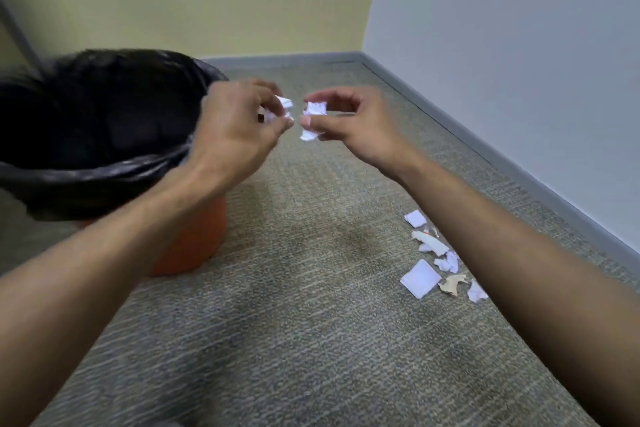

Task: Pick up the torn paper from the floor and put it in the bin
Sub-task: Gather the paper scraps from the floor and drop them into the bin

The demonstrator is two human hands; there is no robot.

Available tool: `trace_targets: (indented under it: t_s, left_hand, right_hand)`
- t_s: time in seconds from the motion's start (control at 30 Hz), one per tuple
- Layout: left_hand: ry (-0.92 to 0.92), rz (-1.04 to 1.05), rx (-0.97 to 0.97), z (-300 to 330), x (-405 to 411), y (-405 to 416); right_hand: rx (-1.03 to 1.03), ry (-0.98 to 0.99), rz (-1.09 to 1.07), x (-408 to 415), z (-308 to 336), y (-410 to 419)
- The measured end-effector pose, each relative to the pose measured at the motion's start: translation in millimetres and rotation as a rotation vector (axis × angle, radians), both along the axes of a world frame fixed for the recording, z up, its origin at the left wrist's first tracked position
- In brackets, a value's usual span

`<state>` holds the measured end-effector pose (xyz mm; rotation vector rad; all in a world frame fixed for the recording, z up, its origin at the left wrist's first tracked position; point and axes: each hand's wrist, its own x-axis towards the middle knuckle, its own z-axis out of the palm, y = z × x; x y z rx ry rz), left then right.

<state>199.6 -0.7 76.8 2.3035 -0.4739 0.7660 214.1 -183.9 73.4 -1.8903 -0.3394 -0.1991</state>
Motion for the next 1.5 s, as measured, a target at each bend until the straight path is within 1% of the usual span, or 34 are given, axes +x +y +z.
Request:
trace_targets:
  t_s: [0.1, 0.17, 0.3, 0.4, 0.47, 0.57, 0.63, 0.77, 0.9, 1.0, 1.17, 1.33, 1.43, 1.5]
  left_hand:
    - [0.008, 0.096, 0.033, 20.2, -3.8, 50.7]
    - [0.038, 0.172, 0.06, 27.0, -5.7, 80.5]
    - [0.151, 0.277, 0.108, 27.4, -6.0, 118.2]
    - [0.231, 0.31, 0.112, 23.2, -5.9, 124.6]
    - [0.204, 0.351, 0.147, 19.0, -5.4, 117.9]
    - [0.061, 0.429, 0.205, 10.5, -7.2, 100.4]
    - [-0.035, 0.413, 0.191, 4.1, -13.7, 85.9]
    - [-0.138, 0.265, 0.163, -15.5, -26.8, 49.9]
    - [-0.099, 0.125, 0.093, -44.0, -39.1, -0.4]
    - [-0.041, 0.024, 0.121, -70.8, -45.5, -43.6]
    - [0.133, -0.138, 0.164, -120.8, -52.0, -111.7]
    - [0.408, -0.253, 0.262, -175.9, -49.0, -170.5]
    - [0.551, -0.273, 0.33, -203.7, -46.1, -201.9]
    - [0.636, -0.275, 0.378, -217.1, -44.5, -220.4]
  right_hand:
    - [-0.034, -0.055, 0.041, 10.0, 20.4, 49.3]
    - [-0.096, -0.098, 0.062, 21.0, 28.1, 81.7]
    - [-0.362, -0.205, 0.069, 34.9, 32.4, 128.7]
    - [-0.555, -0.299, 0.093, 32.6, 27.8, 143.6]
    - [-0.605, -0.337, 0.07, 30.7, 23.6, 140.1]
    - [-0.546, -0.362, 0.005, 24.5, 20.8, 117.4]
    - [-0.496, -0.357, -0.029, 17.2, 19.0, 91.2]
    - [-0.476, -0.278, -0.114, 1.3, 1.6, 26.7]
    - [-0.513, -0.143, -0.199, -14.2, -30.1, -44.1]
    - [-0.56, -0.047, -0.254, -31.9, -56.8, -97.2]
    - [-0.625, 0.124, -0.356, -63.2, -101.7, -179.3]
    - [-0.728, 0.346, -0.439, -92.1, -141.1, -241.3]
    - [-0.857, 0.511, -0.458, -104.3, -163.2, -260.3]
    - [-0.958, 0.578, -0.458, -109.7, -180.9, -265.2]
